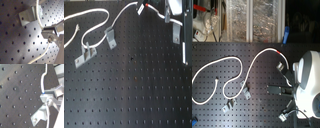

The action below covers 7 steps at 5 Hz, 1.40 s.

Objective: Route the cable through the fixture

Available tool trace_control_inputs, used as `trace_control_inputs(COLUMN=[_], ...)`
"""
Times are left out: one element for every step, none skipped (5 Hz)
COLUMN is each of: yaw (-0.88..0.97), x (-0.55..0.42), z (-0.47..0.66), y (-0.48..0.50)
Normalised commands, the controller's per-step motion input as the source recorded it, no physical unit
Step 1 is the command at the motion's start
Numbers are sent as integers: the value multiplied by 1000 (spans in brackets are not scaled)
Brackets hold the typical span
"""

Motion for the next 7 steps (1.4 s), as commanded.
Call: trace_control_inputs(yaw=[9,-20,0,211,386,386,237], x=[-144,0,-3,32,152,173,62], z=[498,0,251,493,425,341,61], y=[143,0,80,268,336,315,126])
